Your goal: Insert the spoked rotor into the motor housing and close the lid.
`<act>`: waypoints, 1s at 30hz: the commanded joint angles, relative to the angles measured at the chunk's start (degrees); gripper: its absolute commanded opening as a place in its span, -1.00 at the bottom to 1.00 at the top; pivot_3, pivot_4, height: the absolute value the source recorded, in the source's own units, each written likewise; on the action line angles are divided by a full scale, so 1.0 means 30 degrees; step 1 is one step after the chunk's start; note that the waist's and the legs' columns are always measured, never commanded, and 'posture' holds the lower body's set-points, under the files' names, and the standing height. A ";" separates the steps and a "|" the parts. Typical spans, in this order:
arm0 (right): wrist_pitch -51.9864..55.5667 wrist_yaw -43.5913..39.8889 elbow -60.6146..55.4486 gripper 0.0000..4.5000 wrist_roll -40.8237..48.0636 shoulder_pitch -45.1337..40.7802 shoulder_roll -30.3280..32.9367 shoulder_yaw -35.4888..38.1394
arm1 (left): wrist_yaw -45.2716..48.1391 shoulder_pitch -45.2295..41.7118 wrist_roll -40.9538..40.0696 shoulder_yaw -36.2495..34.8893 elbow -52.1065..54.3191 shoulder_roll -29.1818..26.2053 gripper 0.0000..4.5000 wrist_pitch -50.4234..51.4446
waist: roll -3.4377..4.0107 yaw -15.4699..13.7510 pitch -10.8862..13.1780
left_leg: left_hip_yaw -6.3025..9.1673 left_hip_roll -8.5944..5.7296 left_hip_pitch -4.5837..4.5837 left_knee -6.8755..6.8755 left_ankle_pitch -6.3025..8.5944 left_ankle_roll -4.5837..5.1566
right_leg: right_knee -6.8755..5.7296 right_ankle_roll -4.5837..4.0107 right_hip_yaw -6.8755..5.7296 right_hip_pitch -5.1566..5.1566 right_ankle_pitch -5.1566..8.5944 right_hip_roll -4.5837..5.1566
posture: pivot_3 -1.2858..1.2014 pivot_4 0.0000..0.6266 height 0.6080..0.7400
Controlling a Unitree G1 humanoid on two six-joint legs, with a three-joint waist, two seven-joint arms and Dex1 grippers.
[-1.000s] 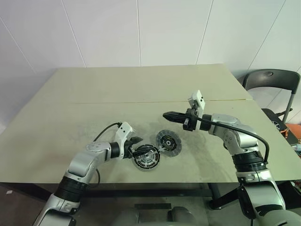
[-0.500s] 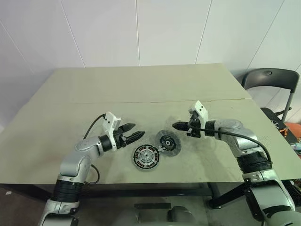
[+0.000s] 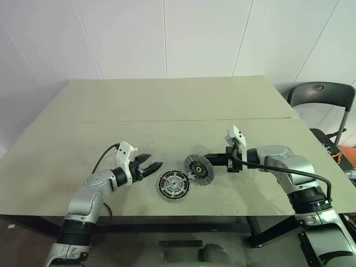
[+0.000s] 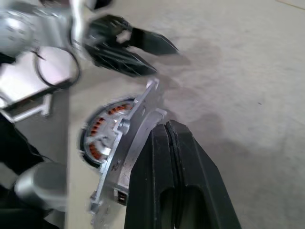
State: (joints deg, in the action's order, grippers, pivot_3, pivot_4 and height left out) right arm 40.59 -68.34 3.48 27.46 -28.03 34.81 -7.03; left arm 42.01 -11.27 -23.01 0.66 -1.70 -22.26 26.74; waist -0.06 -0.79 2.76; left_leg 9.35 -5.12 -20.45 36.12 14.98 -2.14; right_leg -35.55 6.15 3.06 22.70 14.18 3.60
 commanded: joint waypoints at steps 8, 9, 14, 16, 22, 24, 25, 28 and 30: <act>0.1501 0.0879 -0.2333 -1.00 0.1745 0.0584 -0.1079 0.0307 | 0.0044 -0.0515 0.0702 0.0341 -0.0557 0.0286 0.57 -0.0650 | 0.0001 0.0019 0.0000 | 0.0002 0.0006 0.0002 -0.0007 0.0000 -0.0001 | -0.0005 0.0001 0.0001 0.0007 -0.0001 -0.0003 | 0.03 -1.00 1.00; 0.1410 0.1206 -0.2201 -1.00 0.1437 0.0594 -0.1198 0.0157 | 0.0040 -0.0535 0.0731 0.0344 -0.0570 0.0302 0.57 -0.0654 | 0.0001 0.0017 0.0000 | 0.0003 0.0005 0.0002 -0.0006 0.0000 0.0000 | -0.0005 0.0003 0.0001 0.0006 -0.0001 -0.0002 | 0.03 -1.00 1.00; 0.0036 0.1520 -0.0201 -1.00 -0.0380 0.0011 -0.0022 0.0083 | 0.0087 -0.0516 0.0875 0.0272 -0.0507 0.0279 0.57 -0.0611 | -0.0001 -0.0040 -0.0002 | -0.0001 -0.0007 0.0003 0.0012 0.0000 -0.0001 | -0.0004 0.0000 0.0000 -0.0005 0.0000 0.0003 | 0.03 -1.00 1.00; -0.0854 0.1235 0.0693 -1.00 -0.1567 -0.0065 0.0922 -0.0423 | 0.0087 -0.0506 0.0930 0.0267 -0.0506 0.0262 0.57 -0.0605 | -0.0002 -0.0026 -0.0002 | -0.0005 -0.0010 0.0000 0.0012 0.0000 0.0000 | -0.0002 0.0000 -0.0003 -0.0005 0.0000 0.0005 | 0.03 -1.00 1.00; -0.0707 -0.1736 -0.0314 -1.00 -0.0811 0.0585 0.2958 -0.0375 | 0.0094 -0.0664 0.1083 0.0362 -0.0777 0.0356 0.57 -0.0695 | 0.0000 0.0031 -0.0001 | -0.0038 0.0007 -0.0001 -0.0016 0.0000 0.0000 | -0.0005 0.0007 -0.0002 0.0016 -0.0004 -0.0006 | 0.03 -1.00 1.00; -0.0227 -0.2155 -0.0519 -1.00 -0.0200 0.0525 0.3108 0.0044 | 0.0117 -0.0761 0.1173 0.0420 -0.0936 0.0418 0.57 -0.0751 | -0.0001 0.0043 -0.0001 | -0.0036 0.0010 0.0000 -0.0016 0.0000 0.0000 | -0.0004 0.0009 -0.0003 0.0014 -0.0004 -0.0006 | 0.03 -1.00 1.00; 0.0149 -0.2182 -0.0618 -1.00 0.0225 0.0355 0.3016 0.0321 | 0.0135 -0.0839 0.1231 0.0476 -0.1038 0.0481 0.57 -0.0779 | -0.0002 0.0034 -0.0001 | -0.0034 0.0010 0.0002 -0.0010 0.0000 0.0000 | -0.0003 0.0009 -0.0002 0.0008 -0.0003 -0.0005 | 0.03 -1.00 1.00; 0.0777 -0.1795 -0.0991 -1.00 0.0861 0.0157 0.2473 0.0560 | 0.0158 -0.1015 0.1400 0.0561 -0.1210 0.0626 0.57 -0.0863 | -0.0004 0.0004 0.0000 | -0.0020 0.0005 0.0006 0.0025 0.0000 0.0000 | -0.0004 0.0005 -0.0003 -0.0015 0.0002 -0.0002 | 0.03 -1.00 1.00; 0.1045 -0.1304 -0.1295 -1.00 0.1075 0.0286 0.1877 0.0387 | 0.0134 -0.1080 0.1520 0.0564 -0.1279 0.0631 0.57 -0.1001 | -0.0008 0.0002 -0.0002 | -0.0015 0.0005 0.0009 0.0032 0.0000 0.0000 | -0.0004 0.0045 -0.0003 -0.0022 0.0023 -0.0003 | 0.03 -1.00 1.00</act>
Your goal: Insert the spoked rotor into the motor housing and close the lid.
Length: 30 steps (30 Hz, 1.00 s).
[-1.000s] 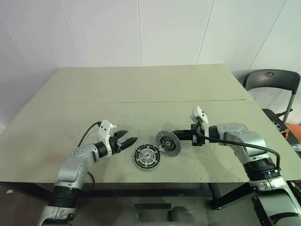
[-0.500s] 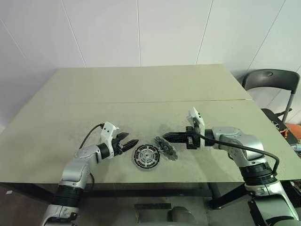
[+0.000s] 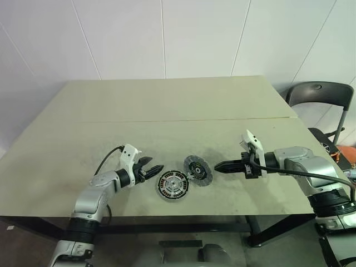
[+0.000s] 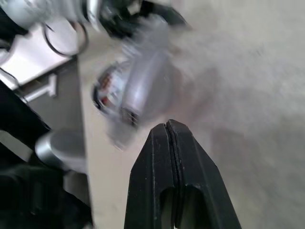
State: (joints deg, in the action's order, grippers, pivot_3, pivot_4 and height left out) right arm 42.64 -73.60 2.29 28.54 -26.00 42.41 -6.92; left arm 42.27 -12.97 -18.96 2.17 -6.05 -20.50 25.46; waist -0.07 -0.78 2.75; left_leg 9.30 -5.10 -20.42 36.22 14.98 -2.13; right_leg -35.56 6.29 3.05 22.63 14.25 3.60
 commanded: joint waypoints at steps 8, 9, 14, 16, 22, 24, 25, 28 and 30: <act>0.0828 0.2470 -0.1696 -1.00 0.0532 0.0118 -0.3602 -0.1174 | -0.0052 -0.0447 0.0489 -0.0020 0.0253 -0.0185 0.57 -0.0716 | -0.0002 0.0006 -0.0002 | 0.0022 0.0000 -0.0015 -0.0033 0.0000 -0.0001 | -0.0001 -0.0031 0.0000 0.0034 -0.0032 0.0002 | 0.03 -1.00 1.00; 0.1002 0.2674 -0.1791 -1.00 0.0727 0.0110 -0.3952 -0.1191 | -0.0066 -0.0385 0.0515 -0.0060 0.0317 -0.0236 0.57 -0.0724 | -0.0002 0.0007 -0.0003 | 0.0023 -0.0001 -0.0017 -0.0030 0.0000 -0.0001 | -0.0002 -0.0031 0.0000 0.0036 -0.0032 0.0002 | 0.03 -1.00 1.00; 0.2079 0.4274 -0.2125 -1.00 0.1248 0.0421 -0.5808 -0.1278 | -0.0230 -0.0328 0.0601 -0.0271 0.0296 -0.0389 0.57 -0.0813 | -0.0004 0.0020 -0.0004 | 0.0028 -0.0003 -0.0007 -0.0027 0.0000 -0.0002 | -0.0014 -0.0031 0.0000 0.0031 -0.0033 0.0000 | 0.03 -1.00 1.00; 0.2441 0.5317 -0.1872 -1.00 0.1082 0.0576 -0.6741 -0.1413 | -0.0278 -0.0371 0.0614 -0.0309 0.0269 -0.0381 0.57 -0.0830 | -0.0005 0.0031 -0.0006 | 0.0030 0.0000 -0.0001 -0.0030 0.0000 -0.0002 | -0.0028 -0.0031 0.0000 0.0036 -0.0033 -0.0004 | 0.03 -1.00 1.00; 0.2261 0.7486 -0.0691 -1.00 0.0075 0.0400 -0.7976 -0.1518 | -0.0496 -0.0408 0.0543 -0.0208 0.0621 -0.0217 0.57 -0.0722 | -0.0005 0.0007 -0.0006 | 0.0030 -0.0011 0.0000 -0.0012 -0.0004 -0.0007 | -0.0069 -0.0031 0.0001 0.0043 -0.0033 0.0000 | 0.03 -1.00 1.00; 0.2252 0.7291 -0.0470 -1.00 0.0271 0.0096 -0.7613 -0.1155 | -0.0500 -0.0421 0.0556 -0.0182 0.0628 -0.0229 0.57 -0.0716 | -0.0005 0.0022 -0.0006 | 0.0027 -0.0014 0.0008 -0.0005 -0.0004 -0.0008 | -0.0072 -0.0031 0.0001 0.0037 -0.0032 0.0000 | 0.03 -1.00 1.00; 0.2340 0.6695 -0.0549 -1.00 0.0614 -0.0049 -0.7115 -0.0929 | -0.0489 -0.0406 0.0579 -0.0173 0.0616 -0.0252 0.57 -0.0733 | -0.0005 0.0023 -0.0006 | 0.0024 -0.0015 0.0009 -0.0003 -0.0004 -0.0008 | -0.0079 -0.0031 0.0002 0.0040 -0.0032 -0.0001 | 0.03 -1.00 1.00; 0.2405 0.4475 -0.1108 -1.00 0.1533 -0.0237 -0.5317 -0.0547 | -0.0478 -0.0381 0.0628 -0.0167 0.0582 -0.0301 0.57 -0.0764 | -0.0001 0.0007 -0.0004 | 0.0026 -0.0014 0.0007 -0.0003 -0.0005 -0.0008 | -0.0093 -0.0029 -0.0001 0.0044 -0.0031 -0.0003 | 0.03 -1.00 1.00; 0.2602 0.2913 -0.1872 -1.00 0.1954 0.0050 -0.4018 -0.0969 | -0.0486 -0.0400 0.0632 -0.0174 0.0565 -0.0296 0.57 -0.0775 | -0.0003 0.0011 -0.0005 | 0.0025 -0.0016 0.0002 -0.0004 -0.0005 -0.0008 | -0.0083 -0.0028 -0.0003 0.0041 -0.0030 0.0000 | 0.03 -1.00 1.00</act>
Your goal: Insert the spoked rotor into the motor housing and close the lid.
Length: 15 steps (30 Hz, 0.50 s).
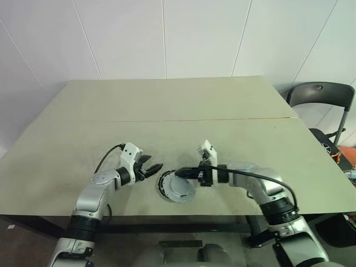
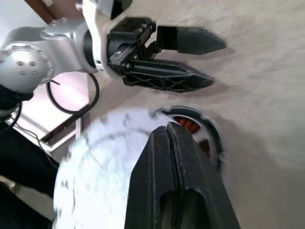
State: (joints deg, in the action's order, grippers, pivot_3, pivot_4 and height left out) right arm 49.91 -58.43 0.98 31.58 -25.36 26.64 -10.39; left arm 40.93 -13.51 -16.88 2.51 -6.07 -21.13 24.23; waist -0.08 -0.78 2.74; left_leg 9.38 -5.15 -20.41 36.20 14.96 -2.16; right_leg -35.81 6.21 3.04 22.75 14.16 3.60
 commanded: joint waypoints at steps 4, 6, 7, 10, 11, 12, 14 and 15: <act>0.0373 -0.2390 -0.2094 -0.62 0.0888 0.0410 0.1512 -0.0821 | -0.0059 -0.0315 0.0004 -0.0224 0.0410 -0.0015 0.59 -0.0477 | -0.0010 0.0168 -0.0006 | -0.0005 0.0023 0.0012 -0.0026 0.0001 0.0001 | 0.0012 0.0003 -0.0002 0.0001 0.0004 -0.0012 | 0.03 -1.00 1.00; 0.0488 -0.2021 -0.2093 -0.29 0.0882 0.0398 0.1076 -0.0883 | -0.0074 -0.0378 0.0037 -0.0198 0.0360 0.0027 0.59 -0.0506 | -0.0008 0.0169 -0.0004 | 0.0000 0.0030 0.0014 -0.0020 0.0000 0.0001 | -0.0013 0.0001 -0.0003 0.0008 0.0005 -0.0017 | 0.03 -1.00 1.00; 0.0406 -0.1629 -0.1956 -0.16 0.0581 0.0324 0.0802 -0.1050 | -0.0063 -0.0392 0.0035 -0.0199 0.0353 0.0035 0.59 -0.0516 | -0.0006 0.0160 -0.0004 | -0.0001 0.0029 0.0013 -0.0015 0.0000 0.0000 | -0.0023 0.0006 -0.0001 0.0012 0.0007 -0.0016 | 0.03 -1.00 1.00; -0.0188 -0.1013 -0.1587 0.31 -0.0440 0.0179 0.0467 -0.1722 | -0.0036 -0.0404 0.0059 -0.0189 0.0321 0.0024 0.59 -0.0541 | -0.0009 0.0044 -0.0005 | -0.0002 0.0019 0.0014 0.0018 -0.0001 -0.0002 | -0.0036 0.0067 0.0002 -0.0001 0.0044 -0.0007 | 0.03 -1.00 1.00; -0.0380 -0.0932 -0.1516 0.50 -0.0620 0.0104 0.0386 -0.1835 | -0.0030 -0.0408 0.0078 -0.0183 0.0302 0.0006 0.59 -0.0549 | -0.0009 0.0028 -0.0005 | -0.0002 0.0013 0.0012 0.0023 -0.0001 -0.0002 | -0.0036 0.0069 0.0002 -0.0002 0.0046 -0.0004 | 0.03 -1.00 1.00; -0.0516 -0.0855 -0.1477 0.65 -0.0744 0.0043 0.0315 -0.1887 | -0.0033 -0.0391 0.0086 -0.0176 0.0314 -0.0001 0.59 -0.0553 | -0.0009 0.0005 -0.0005 | -0.0003 0.0011 0.0012 0.0024 -0.0001 -0.0003 | -0.0034 0.0069 0.0002 -0.0005 0.0046 -0.0003 | 0.03 -1.00 1.00; -0.0659 -0.0776 -0.1405 0.97 -0.0963 -0.0076 0.0225 -0.2015 | -0.0033 -0.0365 0.0089 -0.0182 0.0324 -0.0026 0.59 -0.0572 | -0.0011 -0.0005 -0.0006 | 0.0002 0.0007 0.0008 0.0021 -0.0001 -0.0003 | -0.0031 0.0069 0.0000 -0.0004 0.0046 0.0001 | 0.03 -1.00 1.00; -0.0683 -0.0848 -0.1424 0.99 -0.1056 -0.0093 0.0235 -0.2184 | -0.0037 -0.0355 0.0096 -0.0194 0.0314 -0.0050 0.59 -0.0586 | -0.0011 0.0010 -0.0007 | 0.0002 0.0007 0.0008 0.0017 -0.0001 -0.0003 | -0.0031 0.0067 0.0000 0.0000 0.0044 0.0001 | 0.03 -1.00 1.00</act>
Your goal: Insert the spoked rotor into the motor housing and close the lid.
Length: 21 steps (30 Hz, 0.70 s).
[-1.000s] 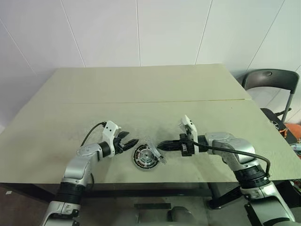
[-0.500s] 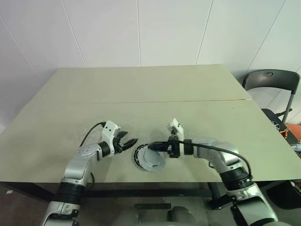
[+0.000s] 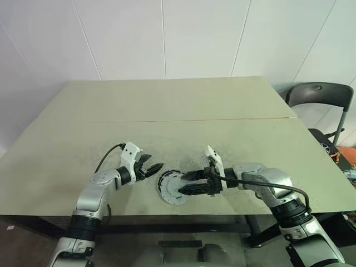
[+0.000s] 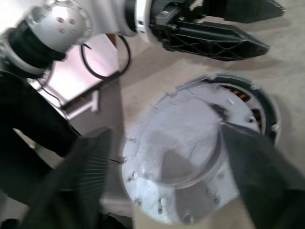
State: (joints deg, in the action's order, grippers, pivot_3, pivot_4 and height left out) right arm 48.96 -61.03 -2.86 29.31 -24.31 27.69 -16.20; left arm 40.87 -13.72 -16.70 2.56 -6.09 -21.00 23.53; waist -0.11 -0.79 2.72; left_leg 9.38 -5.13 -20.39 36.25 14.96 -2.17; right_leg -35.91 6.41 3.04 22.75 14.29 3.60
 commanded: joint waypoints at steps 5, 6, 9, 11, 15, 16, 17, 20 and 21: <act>-0.1445 0.0205 0.0166 0.99 -0.1412 -0.0421 -0.0294 -0.1129 | -0.0053 -0.0227 0.0046 -0.0248 0.0349 -0.0151 0.59 -0.0368 | -0.0002 0.0035 -0.0001 | 0.0001 0.0003 0.0002 -0.0021 0.0000 -0.0001 | 0.0000 -0.0066 -0.0001 0.0011 -0.0040 -0.0003 | 0.03 -1.00 1.00; -0.1957 0.0330 0.0354 0.99 -0.1787 -0.0417 -0.0373 -0.1245 | -0.0064 -0.0225 0.0048 -0.0252 0.0348 -0.0153 0.59 -0.0364 | -0.0003 0.0047 -0.0002 | -0.0001 0.0003 0.0003 -0.0019 0.0000 0.0000 | 0.0000 -0.0066 0.0000 0.0010 -0.0040 -0.0003 | 0.03 -1.00 1.00; -0.2902 0.0355 0.0614 0.99 -0.2489 -0.0413 -0.0400 -0.1451 | -0.0070 -0.0215 0.0061 -0.0246 0.0334 -0.0173 0.59 -0.0347 | -0.0003 0.0035 -0.0003 | -0.0002 0.0004 0.0011 -0.0011 -0.0001 -0.0001 | -0.0009 -0.0060 0.0000 0.0004 -0.0037 -0.0005 | 0.03 -1.00 1.00; -0.3322 0.0154 0.0647 0.99 -0.2748 -0.0390 -0.0275 -0.1476 | -0.0049 -0.0216 0.0070 -0.0235 0.0310 -0.0197 0.59 -0.0341 | -0.0004 0.0034 -0.0003 | -0.0001 0.0004 0.0011 -0.0009 -0.0001 -0.0002 | -0.0010 -0.0056 -0.0001 0.0003 -0.0034 -0.0006 | 0.03 -1.00 1.00; -0.4855 -0.0748 0.0778 0.99 -0.3672 -0.0253 0.0538 -0.1836 | -0.0005 -0.0284 0.0124 -0.0148 0.0201 -0.0183 0.59 -0.0342 | -0.0004 0.0028 -0.0003 | -0.0002 0.0003 0.0009 -0.0010 -0.0001 -0.0001 | -0.0007 -0.0055 -0.0001 0.0002 -0.0034 -0.0006 | 0.03 -1.00 1.00; -0.5194 -0.0821 0.0884 0.99 -0.4039 -0.0256 0.0694 -0.2082 | 0.0013 -0.0305 0.0131 -0.0142 0.0182 -0.0181 0.59 -0.0337 | -0.0005 0.0014 -0.0003 | -0.0002 0.0001 0.0008 -0.0010 -0.0001 -0.0002 | -0.0005 -0.0055 0.0000 0.0002 -0.0034 -0.0005 | 0.03 -1.00 1.00; -0.5538 -0.0889 0.0984 0.99 -0.4313 -0.0278 0.0772 -0.2236 | 0.0024 -0.0335 0.0145 -0.0126 0.0169 -0.0173 0.59 -0.0331 | -0.0006 0.0015 -0.0004 | -0.0001 0.0000 0.0009 -0.0010 -0.0001 -0.0002 | -0.0004 -0.0056 -0.0002 0.0000 -0.0035 -0.0004 | 0.03 -1.00 1.00; -0.6029 -0.1227 0.1140 0.99 -0.4112 -0.0389 0.0636 -0.1852 | 0.0054 -0.0385 0.0160 -0.0116 0.0151 -0.0164 0.59 -0.0328 | -0.0006 0.0024 -0.0004 | -0.0002 0.0002 0.0012 -0.0009 -0.0001 -0.0002 | -0.0007 -0.0050 -0.0002 -0.0002 -0.0031 -0.0005 | 0.03 -1.00 1.00; -0.5920 -0.1458 0.0991 0.99 -0.3787 -0.0396 0.0646 -0.1611 | 0.0066 -0.0386 0.0166 -0.0126 0.0133 -0.0173 0.59 -0.0339 | -0.0006 0.0023 -0.0004 | -0.0001 0.0002 0.0013 -0.0008 -0.0001 -0.0002 | -0.0008 -0.0029 -0.0002 -0.0002 -0.0019 -0.0005 | 0.03 -1.00 1.00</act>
State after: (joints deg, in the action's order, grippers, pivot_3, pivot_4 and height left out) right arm 31.30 -64.49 0.24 17.20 -24.84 29.63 -21.97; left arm 40.96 -13.74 -16.31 2.59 -6.18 -21.19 23.37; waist -0.13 -0.73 2.71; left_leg 9.38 -5.12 -20.35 36.24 14.96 -2.17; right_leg -35.94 6.40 3.04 22.74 14.28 3.58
